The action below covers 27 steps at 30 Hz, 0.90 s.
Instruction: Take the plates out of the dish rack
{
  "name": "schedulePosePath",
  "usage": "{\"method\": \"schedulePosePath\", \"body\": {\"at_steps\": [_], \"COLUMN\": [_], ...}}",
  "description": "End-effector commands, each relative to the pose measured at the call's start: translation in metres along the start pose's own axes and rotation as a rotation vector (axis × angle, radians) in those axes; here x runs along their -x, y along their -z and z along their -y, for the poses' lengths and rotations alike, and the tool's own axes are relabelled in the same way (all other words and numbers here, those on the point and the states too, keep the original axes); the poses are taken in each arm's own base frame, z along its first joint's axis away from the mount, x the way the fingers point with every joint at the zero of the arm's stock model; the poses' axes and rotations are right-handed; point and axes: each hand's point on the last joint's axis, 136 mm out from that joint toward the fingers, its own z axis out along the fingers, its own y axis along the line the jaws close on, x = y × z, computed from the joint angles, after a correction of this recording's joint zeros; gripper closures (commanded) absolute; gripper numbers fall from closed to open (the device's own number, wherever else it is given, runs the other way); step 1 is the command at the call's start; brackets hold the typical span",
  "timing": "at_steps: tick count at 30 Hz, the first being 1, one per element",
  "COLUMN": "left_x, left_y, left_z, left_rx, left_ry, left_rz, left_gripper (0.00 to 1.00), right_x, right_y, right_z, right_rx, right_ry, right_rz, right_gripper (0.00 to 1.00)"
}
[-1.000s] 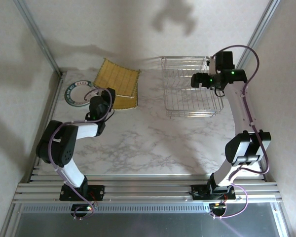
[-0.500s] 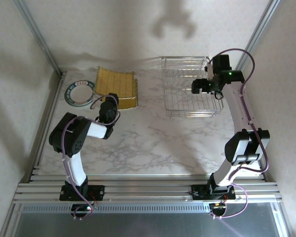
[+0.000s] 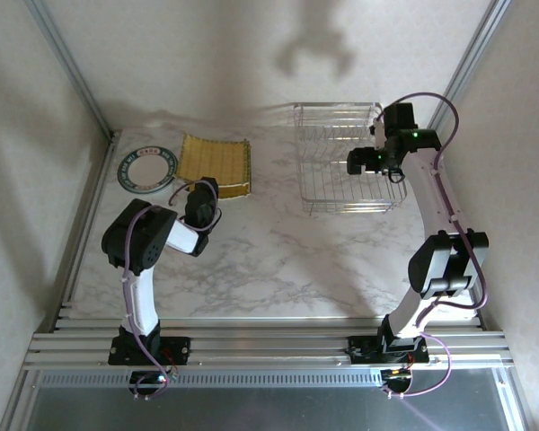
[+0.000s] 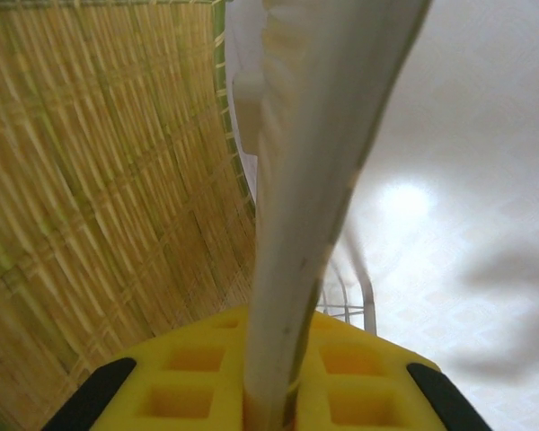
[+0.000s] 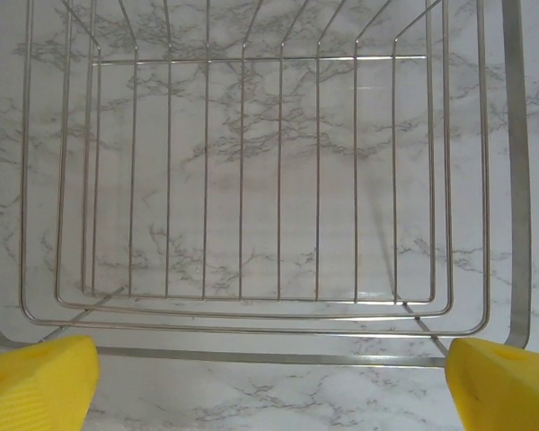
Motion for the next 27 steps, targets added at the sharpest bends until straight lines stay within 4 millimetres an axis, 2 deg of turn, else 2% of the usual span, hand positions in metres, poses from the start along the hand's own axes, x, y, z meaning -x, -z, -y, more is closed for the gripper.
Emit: {"method": "schedulePosePath", "body": {"at_steps": [1, 5, 8, 15, 23, 24, 26, 27], "left_x": [-0.001, -0.001, -0.001, 0.001, -0.001, -0.002, -0.002, -0.002], "left_y": [0.000, 0.001, 0.003, 0.008, 0.008, 0.008, 0.009, 0.010], "left_z": [0.043, 0.038, 0.033, 0.025, 0.017, 0.017, 0.014, 0.012], "left_rx": [-0.147, -0.133, -0.116, -0.084, -0.042, -0.038, -0.030, -0.024], "left_ry": [0.085, 0.090, 0.084, 0.082, 0.075, 0.073, 0.072, 0.072], "left_rz": [-0.001, -0.006, -0.007, -0.007, -0.020, -0.023, -0.026, -0.028], "left_gripper": [1.00, 1.00, 0.93, 0.92, 0.81, 0.78, 0.61, 0.56], "right_x": [-0.002, -0.001, -0.001, -0.001, -0.001, -0.002, -0.001, -0.001], "right_y": [-0.002, -0.003, -0.004, -0.001, 0.005, 0.004, 0.005, 0.005], "right_z": [-0.007, -0.008, -0.008, -0.011, -0.012, -0.012, -0.013, -0.014], "right_rx": [0.031, 0.033, 0.033, 0.038, 0.041, 0.040, 0.048, 0.051], "right_ry": [0.016, 0.016, 0.018, 0.022, 0.023, 0.024, 0.024, 0.022], "right_rz": [-0.004, 0.000, -0.004, 0.011, 0.022, 0.022, 0.025, 0.025], "right_gripper": [0.01, 0.01, 0.01, 0.01, 0.01, 0.01, 0.01, 0.01]}}
